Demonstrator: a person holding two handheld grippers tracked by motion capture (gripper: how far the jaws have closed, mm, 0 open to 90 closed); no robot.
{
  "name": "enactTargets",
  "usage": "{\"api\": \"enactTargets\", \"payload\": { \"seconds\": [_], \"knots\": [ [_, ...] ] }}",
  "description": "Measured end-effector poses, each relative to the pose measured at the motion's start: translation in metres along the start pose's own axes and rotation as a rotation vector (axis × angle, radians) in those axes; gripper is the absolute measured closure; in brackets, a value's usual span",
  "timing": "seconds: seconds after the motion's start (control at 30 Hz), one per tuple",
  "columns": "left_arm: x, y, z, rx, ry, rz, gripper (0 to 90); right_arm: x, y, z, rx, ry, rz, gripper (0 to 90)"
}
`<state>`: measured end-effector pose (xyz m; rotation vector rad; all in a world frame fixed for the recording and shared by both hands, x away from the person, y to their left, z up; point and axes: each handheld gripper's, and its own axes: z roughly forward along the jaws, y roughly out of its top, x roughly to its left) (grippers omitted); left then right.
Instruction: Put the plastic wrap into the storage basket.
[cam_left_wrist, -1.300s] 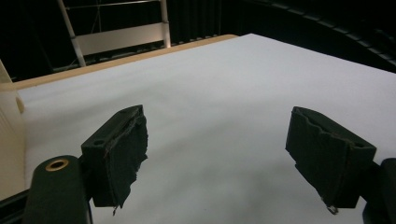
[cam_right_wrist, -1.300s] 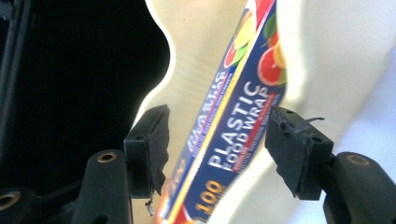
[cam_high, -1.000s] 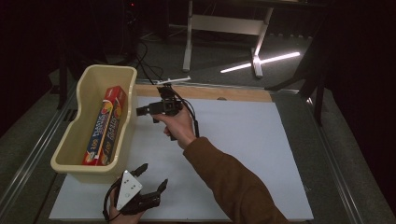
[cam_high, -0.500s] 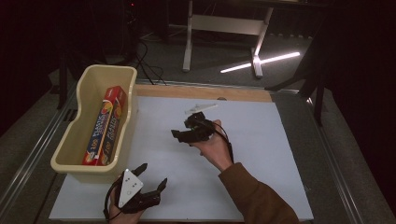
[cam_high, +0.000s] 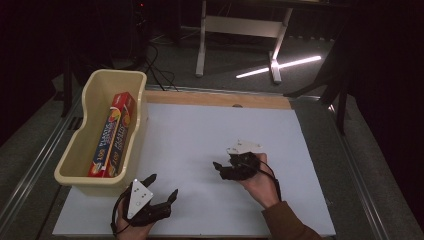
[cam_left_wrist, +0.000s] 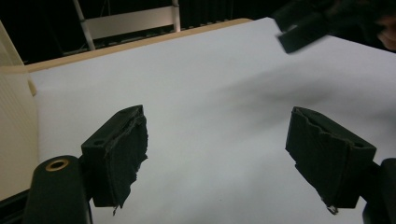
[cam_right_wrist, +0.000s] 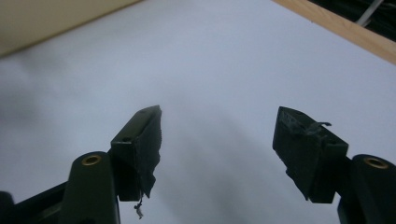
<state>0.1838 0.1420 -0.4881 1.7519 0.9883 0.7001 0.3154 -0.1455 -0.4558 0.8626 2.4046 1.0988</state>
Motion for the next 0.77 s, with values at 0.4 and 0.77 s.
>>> {"api": "enactTargets", "payload": {
  "seconds": [0.4,0.77],
  "knots": [
    [0.003,0.000,0.002,0.013,0.018,-0.011,20.6,-0.018,-0.074,-0.044,-0.214,-0.059,0.098,27.8],
    [0.004,-0.001,0.008,0.032,0.023,-0.018,20.6,-0.023,-0.100,-0.070,-0.267,-0.073,0.054,24.3]
  ]
}}
